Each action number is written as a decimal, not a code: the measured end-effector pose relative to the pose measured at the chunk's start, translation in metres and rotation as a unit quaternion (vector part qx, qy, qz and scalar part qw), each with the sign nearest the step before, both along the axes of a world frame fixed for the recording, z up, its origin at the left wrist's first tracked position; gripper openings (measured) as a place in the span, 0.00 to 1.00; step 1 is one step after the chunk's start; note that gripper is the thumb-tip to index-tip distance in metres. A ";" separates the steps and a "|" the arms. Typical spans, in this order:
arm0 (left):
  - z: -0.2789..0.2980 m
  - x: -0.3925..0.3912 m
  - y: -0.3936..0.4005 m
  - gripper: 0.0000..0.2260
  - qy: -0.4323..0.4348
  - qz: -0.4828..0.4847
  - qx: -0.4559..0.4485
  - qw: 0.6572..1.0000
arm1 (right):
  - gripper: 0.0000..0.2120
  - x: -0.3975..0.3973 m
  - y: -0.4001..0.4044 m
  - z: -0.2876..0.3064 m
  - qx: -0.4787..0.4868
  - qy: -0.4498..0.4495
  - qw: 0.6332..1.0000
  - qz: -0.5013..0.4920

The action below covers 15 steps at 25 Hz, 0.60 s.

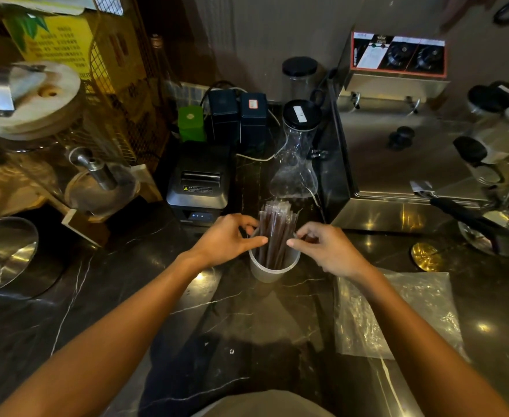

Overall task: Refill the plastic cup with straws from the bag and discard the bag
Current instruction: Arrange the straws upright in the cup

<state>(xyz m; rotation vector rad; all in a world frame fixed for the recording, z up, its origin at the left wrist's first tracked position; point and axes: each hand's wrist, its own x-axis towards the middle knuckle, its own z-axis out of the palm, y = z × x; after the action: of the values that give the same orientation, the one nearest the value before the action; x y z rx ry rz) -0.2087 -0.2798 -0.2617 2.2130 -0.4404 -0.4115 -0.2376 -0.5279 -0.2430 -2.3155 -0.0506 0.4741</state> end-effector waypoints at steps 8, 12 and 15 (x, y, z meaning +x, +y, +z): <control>-0.008 -0.004 0.005 0.08 0.100 0.054 -0.060 0.992 | 0.13 -0.008 0.000 -0.011 0.031 0.093 0.994 -0.059; -0.005 0.010 -0.003 0.07 0.092 0.061 -0.079 0.991 | 0.12 0.008 0.000 -0.006 0.038 0.055 0.993 -0.095; 0.000 0.028 -0.014 0.07 0.075 0.067 -0.089 0.991 | 0.12 0.029 0.001 -0.001 0.012 0.029 0.991 -0.130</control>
<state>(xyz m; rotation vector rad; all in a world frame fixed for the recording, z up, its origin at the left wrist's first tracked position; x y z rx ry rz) -0.1806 -0.2936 -0.2617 2.0088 -0.2369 -0.4459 -0.2083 -0.5271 -0.2444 -2.2414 0.2688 0.4051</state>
